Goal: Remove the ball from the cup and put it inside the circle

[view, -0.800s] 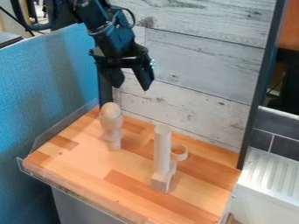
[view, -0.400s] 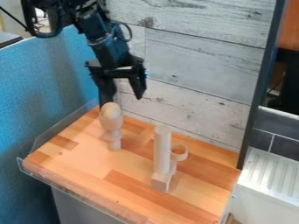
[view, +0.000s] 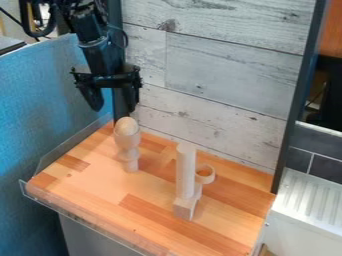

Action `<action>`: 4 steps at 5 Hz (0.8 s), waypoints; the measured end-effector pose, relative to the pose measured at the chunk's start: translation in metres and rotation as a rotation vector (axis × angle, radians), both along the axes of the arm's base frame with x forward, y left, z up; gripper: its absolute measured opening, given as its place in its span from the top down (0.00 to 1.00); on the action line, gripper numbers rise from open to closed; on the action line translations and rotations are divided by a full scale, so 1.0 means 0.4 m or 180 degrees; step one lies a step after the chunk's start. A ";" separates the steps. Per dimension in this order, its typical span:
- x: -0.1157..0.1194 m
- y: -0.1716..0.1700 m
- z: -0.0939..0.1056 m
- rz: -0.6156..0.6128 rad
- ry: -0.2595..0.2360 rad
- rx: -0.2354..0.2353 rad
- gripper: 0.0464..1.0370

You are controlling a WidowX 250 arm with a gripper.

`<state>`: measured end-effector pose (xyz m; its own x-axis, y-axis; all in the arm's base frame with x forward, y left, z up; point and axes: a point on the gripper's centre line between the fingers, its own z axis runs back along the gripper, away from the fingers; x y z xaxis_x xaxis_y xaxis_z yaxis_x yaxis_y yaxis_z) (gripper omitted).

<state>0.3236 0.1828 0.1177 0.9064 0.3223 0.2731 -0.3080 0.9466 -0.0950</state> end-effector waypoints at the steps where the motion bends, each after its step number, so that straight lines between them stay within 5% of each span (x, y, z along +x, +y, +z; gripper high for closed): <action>1: -0.005 0.026 -0.021 0.0085 0.0212 0.0110 0.04; 3: 0.047 0.027 -0.091 -0.0075 0.0000 0.0336 0.04; 4: 0.059 0.030 -0.134 -0.0096 0.0031 0.0292 0.04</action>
